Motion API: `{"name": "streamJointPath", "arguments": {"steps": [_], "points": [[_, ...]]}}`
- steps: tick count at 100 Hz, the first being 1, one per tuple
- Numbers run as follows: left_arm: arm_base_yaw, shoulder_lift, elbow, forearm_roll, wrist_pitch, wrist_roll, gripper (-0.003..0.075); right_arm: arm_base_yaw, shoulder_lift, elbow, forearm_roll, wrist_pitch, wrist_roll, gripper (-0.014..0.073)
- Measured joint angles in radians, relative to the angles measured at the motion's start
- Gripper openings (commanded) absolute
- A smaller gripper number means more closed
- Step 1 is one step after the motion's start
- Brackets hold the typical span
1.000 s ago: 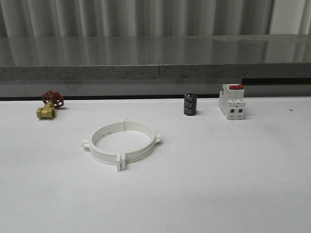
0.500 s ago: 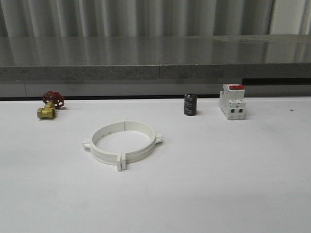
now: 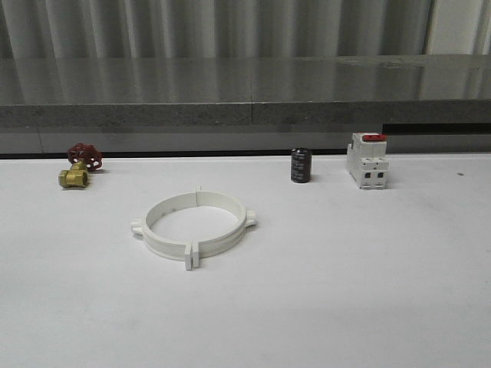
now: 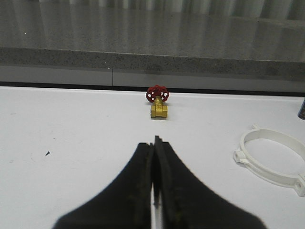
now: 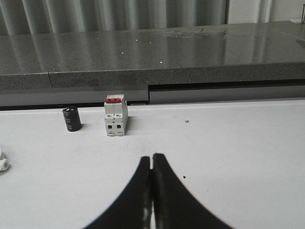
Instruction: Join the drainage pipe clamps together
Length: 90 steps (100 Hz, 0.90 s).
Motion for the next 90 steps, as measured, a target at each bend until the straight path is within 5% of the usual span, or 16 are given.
{"name": "streamJointPath", "arguments": {"steps": [90], "points": [[0.0, -0.057, 0.064, 0.023, -0.145, 0.0, -0.0021, 0.0, 0.0, 0.0, 0.0, 0.0, 0.0, -0.0068]]}}
